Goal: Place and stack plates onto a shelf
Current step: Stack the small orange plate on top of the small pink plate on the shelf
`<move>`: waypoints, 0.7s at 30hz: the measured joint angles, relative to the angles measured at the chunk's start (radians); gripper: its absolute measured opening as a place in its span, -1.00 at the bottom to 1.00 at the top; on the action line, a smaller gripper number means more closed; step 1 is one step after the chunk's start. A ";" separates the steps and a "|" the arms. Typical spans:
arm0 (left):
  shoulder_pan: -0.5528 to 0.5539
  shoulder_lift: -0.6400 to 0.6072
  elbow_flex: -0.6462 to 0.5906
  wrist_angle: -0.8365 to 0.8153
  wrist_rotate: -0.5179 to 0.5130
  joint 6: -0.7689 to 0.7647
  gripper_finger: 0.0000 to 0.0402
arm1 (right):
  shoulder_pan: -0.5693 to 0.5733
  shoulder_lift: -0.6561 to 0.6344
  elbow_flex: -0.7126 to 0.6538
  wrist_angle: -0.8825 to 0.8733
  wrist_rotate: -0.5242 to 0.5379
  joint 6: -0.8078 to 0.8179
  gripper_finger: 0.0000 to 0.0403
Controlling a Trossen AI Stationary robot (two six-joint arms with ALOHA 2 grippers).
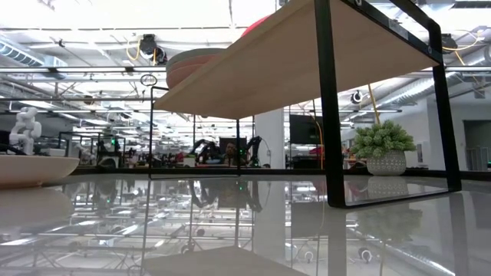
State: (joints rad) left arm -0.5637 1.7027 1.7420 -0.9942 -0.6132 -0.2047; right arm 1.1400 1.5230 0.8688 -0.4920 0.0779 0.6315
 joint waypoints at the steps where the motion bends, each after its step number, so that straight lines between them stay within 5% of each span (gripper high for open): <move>1: 0.003 0.000 0.000 0.000 0.000 0.001 -0.12 | 0.000 0.000 0.000 -0.001 0.000 -0.009 -0.60; 21: 0.013 0.000 0.000 0.001 0.000 0.018 -0.12 | 0.001 0.052 0.002 0.018 0.000 -0.095 -0.99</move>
State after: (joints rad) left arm -0.5503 1.7027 1.7420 -0.9936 -0.6128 -0.1864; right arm 1.1412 1.5752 0.8703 -0.4740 0.0780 0.5367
